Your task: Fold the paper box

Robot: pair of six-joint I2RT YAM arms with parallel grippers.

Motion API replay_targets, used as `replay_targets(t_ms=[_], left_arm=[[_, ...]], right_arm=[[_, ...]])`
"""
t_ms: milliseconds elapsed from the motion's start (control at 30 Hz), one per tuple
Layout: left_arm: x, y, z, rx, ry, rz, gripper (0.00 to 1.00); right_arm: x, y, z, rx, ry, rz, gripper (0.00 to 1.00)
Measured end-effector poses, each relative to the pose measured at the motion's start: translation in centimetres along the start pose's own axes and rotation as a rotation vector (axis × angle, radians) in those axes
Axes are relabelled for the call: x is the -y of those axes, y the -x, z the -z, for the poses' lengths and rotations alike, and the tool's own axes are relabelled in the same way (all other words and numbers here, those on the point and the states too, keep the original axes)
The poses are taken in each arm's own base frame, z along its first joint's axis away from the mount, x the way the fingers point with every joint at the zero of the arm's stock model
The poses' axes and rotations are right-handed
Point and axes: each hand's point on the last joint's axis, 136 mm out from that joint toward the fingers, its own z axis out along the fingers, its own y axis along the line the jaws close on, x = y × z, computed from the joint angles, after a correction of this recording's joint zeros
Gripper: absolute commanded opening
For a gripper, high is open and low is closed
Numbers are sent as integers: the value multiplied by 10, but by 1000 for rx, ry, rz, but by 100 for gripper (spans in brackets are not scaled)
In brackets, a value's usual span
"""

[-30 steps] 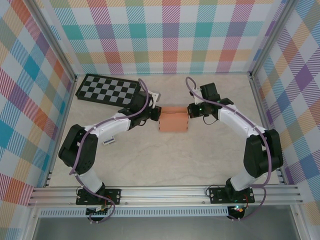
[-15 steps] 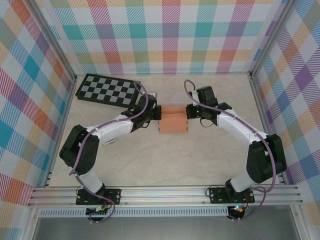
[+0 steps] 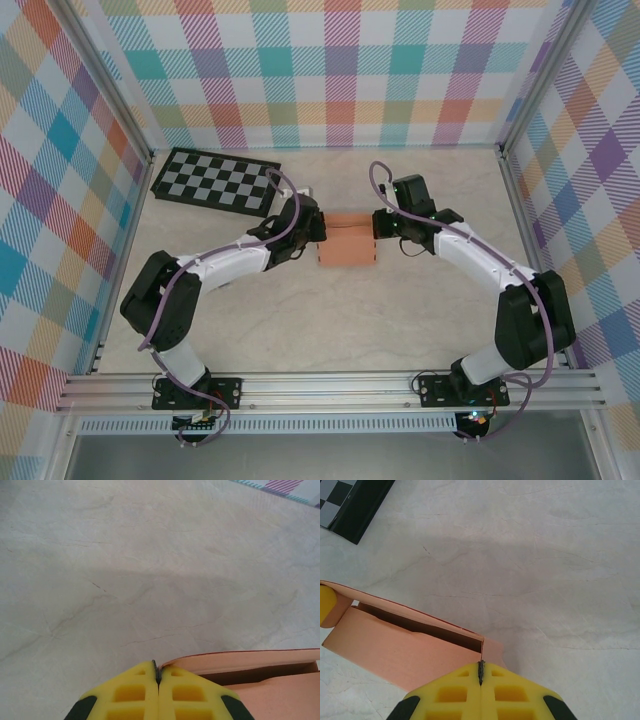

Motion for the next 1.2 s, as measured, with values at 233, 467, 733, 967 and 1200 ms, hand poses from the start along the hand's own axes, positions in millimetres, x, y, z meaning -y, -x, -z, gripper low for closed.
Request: replay_targets(t_ms=[233, 467, 733, 967, 1200], left_arm=[[0, -2, 1, -15, 6, 51, 0], [-1, -6, 3, -57, 20, 66, 0], [-1, -7, 4, -67, 30, 36, 0], [-1, -4, 5, -47, 44, -37, 0], [4, 17, 8, 18, 60, -104, 0]], right_arm=[[-1, -1, 0, 5, 0, -8, 0], [0, -3, -2, 7, -5, -10, 0], [0, -3, -2, 6, -5, -31, 0], [-1, -1, -1, 10, 3, -134, 0], [-6, 20, -1, 23, 3, -190, 0]])
